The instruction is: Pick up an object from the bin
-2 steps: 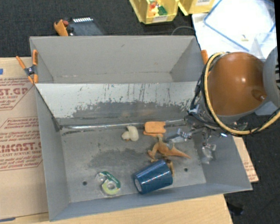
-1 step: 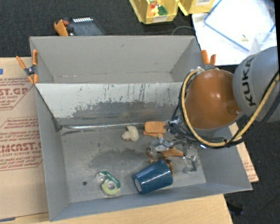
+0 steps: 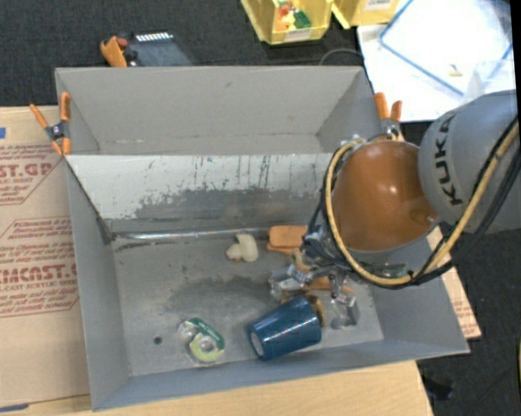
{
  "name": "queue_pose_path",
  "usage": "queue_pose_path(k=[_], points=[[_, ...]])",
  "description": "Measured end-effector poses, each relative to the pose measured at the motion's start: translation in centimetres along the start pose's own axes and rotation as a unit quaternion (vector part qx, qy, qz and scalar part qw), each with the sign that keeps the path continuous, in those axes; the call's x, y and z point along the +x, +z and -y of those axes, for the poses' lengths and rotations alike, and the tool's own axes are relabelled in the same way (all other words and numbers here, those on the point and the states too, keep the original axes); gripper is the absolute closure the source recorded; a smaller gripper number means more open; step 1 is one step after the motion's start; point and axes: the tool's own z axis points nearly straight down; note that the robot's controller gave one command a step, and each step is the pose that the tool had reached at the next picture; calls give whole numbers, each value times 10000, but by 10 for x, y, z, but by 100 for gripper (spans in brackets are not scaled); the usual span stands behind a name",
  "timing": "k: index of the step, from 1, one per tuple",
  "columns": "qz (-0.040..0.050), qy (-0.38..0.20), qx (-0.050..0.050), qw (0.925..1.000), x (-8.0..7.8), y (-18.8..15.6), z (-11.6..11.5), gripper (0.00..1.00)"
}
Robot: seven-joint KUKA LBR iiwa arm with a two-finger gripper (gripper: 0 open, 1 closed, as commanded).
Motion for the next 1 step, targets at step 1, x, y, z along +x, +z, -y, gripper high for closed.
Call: queue_pose_path(k=[1], points=[[-3, 1173, -37, 9931, -44, 34, 31, 100]])
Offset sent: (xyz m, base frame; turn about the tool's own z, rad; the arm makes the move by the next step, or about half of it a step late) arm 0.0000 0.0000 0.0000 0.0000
